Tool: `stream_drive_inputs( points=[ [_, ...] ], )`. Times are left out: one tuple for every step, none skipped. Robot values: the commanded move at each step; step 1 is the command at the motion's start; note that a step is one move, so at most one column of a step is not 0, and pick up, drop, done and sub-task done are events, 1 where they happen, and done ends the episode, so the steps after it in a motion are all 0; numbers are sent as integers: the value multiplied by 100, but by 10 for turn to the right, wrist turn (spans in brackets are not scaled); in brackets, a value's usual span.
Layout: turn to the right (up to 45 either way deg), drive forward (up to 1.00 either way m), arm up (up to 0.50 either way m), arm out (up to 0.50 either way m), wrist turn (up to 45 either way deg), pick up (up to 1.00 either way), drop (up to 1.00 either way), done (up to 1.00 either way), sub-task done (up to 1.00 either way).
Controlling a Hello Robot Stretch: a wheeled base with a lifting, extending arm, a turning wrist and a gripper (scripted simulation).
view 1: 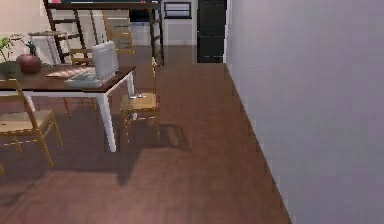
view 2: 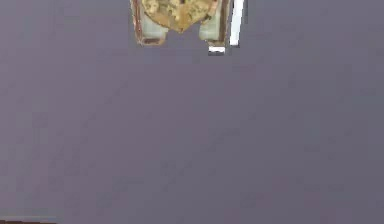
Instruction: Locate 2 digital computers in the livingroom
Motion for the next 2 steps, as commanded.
stream_drive_inputs(
  points=[
    [0, 100, 0, 0, 0, 0, 0, 0, 0],
    [30, 0, 0, 0, 0, 0, 0, 0, 0]
  ],
)
